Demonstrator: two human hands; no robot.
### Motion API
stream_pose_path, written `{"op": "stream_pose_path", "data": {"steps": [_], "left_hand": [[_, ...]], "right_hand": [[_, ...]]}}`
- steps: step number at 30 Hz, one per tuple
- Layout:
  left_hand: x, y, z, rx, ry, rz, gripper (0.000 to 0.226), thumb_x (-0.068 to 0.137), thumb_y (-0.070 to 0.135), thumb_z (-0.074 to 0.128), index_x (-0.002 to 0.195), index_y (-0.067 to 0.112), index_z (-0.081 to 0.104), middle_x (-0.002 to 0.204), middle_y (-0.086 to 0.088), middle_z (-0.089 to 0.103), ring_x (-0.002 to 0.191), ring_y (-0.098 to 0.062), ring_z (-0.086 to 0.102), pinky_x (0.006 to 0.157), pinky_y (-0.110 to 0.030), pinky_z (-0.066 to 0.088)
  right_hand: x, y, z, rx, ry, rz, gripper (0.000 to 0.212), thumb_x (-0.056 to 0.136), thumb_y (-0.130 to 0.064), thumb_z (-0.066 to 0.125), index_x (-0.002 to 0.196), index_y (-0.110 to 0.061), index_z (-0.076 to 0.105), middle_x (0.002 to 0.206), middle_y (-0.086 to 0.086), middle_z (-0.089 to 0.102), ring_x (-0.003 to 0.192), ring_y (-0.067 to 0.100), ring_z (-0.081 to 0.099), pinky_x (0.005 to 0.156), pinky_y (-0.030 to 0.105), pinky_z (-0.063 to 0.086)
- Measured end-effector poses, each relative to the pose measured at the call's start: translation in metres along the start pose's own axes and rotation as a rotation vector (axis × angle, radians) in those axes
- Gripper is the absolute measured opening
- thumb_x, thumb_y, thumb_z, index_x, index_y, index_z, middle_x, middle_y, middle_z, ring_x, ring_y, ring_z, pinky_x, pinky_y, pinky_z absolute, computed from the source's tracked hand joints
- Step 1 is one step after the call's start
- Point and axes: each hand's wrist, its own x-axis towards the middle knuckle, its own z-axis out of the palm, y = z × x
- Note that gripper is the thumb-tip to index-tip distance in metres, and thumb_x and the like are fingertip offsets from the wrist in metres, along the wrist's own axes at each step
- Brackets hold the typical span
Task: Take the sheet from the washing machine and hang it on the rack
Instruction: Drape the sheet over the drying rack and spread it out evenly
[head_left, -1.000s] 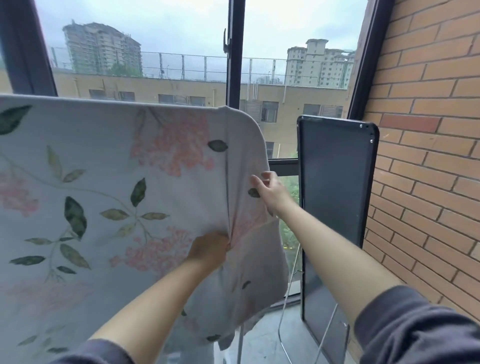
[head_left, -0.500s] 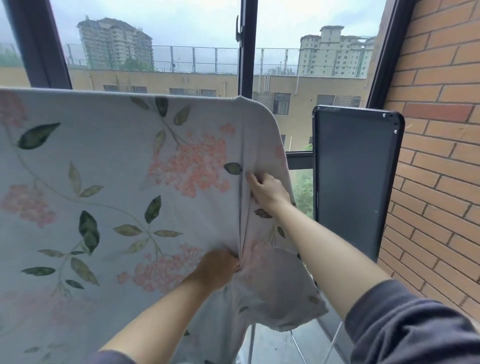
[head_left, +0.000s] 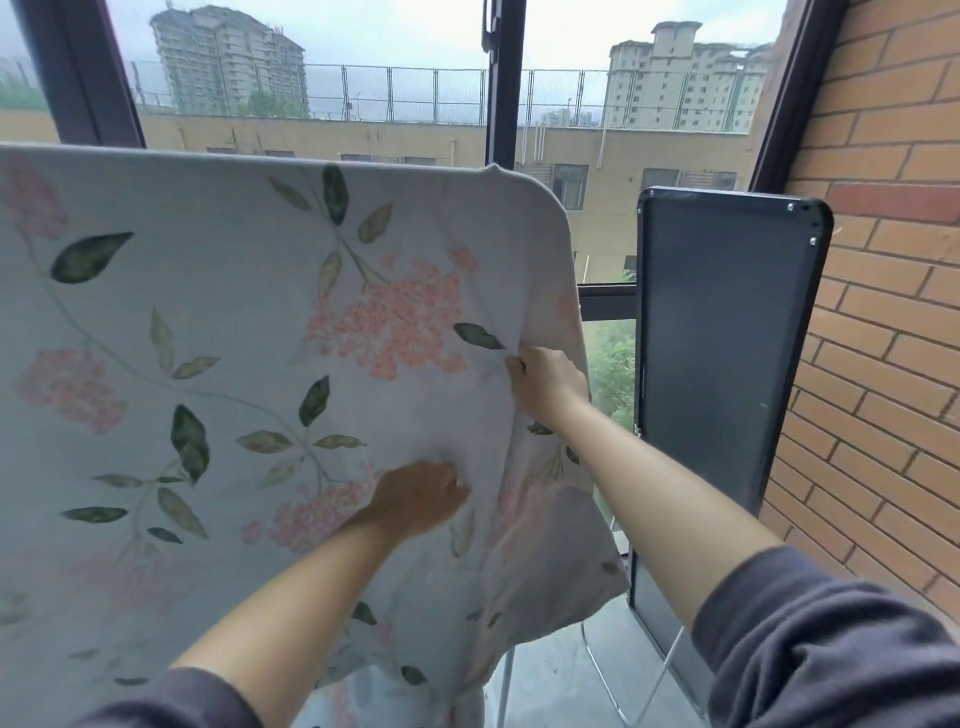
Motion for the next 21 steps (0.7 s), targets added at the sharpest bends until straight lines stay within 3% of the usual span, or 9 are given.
{"op": "stream_pose_path", "data": {"steps": [4,7,11,14,17,21], "left_hand": [[0.014,0.003,-0.056,-0.158,0.281,-0.039,0.036,0.097,0.037,0.029,0.071,0.017,0.042,0.066,-0.003,0.050,0.057,-0.023,0.049,0.052,-0.029,0.033],[0.026,0.022,-0.094,-0.267,0.412,-0.052,0.032,0.096,0.040,0.034,0.080,0.018,0.049,0.075,-0.002,0.057,0.065,-0.023,0.055,0.054,-0.028,0.036],[0.040,0.046,-0.121,-0.280,0.423,-0.109,0.042,0.094,0.049,0.035,0.101,0.013,0.057,0.095,-0.011,0.063,0.085,-0.030,0.061,0.073,-0.036,0.048],[0.052,0.051,-0.122,-0.197,0.390,-0.175,0.058,0.091,0.060,0.033,0.123,0.015,0.052,0.119,-0.009,0.059,0.105,-0.032,0.059,0.088,-0.039,0.046],[0.059,0.057,-0.114,-0.092,0.383,-0.146,0.046,0.097,0.046,0.034,0.121,0.012,0.054,0.125,-0.012,0.056,0.107,-0.033,0.058,0.085,-0.038,0.043],[0.057,0.064,-0.100,-0.015,0.352,-0.098,0.038,0.099,0.029,0.034,0.123,0.008,0.053,0.133,-0.019,0.050,0.114,-0.037,0.054,0.093,-0.044,0.044]], "right_hand": [[-0.013,0.004,0.014,-0.020,-0.018,0.000,0.031,0.098,-0.034,0.036,0.092,-0.012,0.057,0.106,0.016,0.063,0.097,0.036,0.058,0.070,0.035,0.037],[-0.024,0.004,0.027,-0.026,-0.031,-0.010,0.032,0.097,-0.035,0.036,0.095,-0.010,0.057,0.107,0.017,0.063,0.099,0.037,0.058,0.074,0.037,0.040],[-0.036,0.002,0.041,-0.038,-0.038,-0.031,0.033,0.098,-0.035,0.037,0.097,-0.009,0.057,0.107,0.018,0.063,0.099,0.038,0.058,0.075,0.037,0.041],[-0.043,0.005,0.046,-0.086,-0.031,-0.055,0.033,0.099,-0.033,0.036,0.102,-0.010,0.059,0.106,0.017,0.063,0.098,0.038,0.058,0.072,0.036,0.038],[-0.049,0.011,0.052,-0.108,-0.035,-0.085,0.031,0.098,-0.032,0.036,0.102,-0.010,0.059,0.104,0.016,0.064,0.097,0.037,0.058,0.069,0.035,0.035],[-0.056,0.018,0.060,-0.114,-0.071,-0.081,0.029,0.097,-0.032,0.038,0.107,-0.013,0.058,0.107,0.015,0.065,0.100,0.037,0.059,0.072,0.036,0.038]]}}
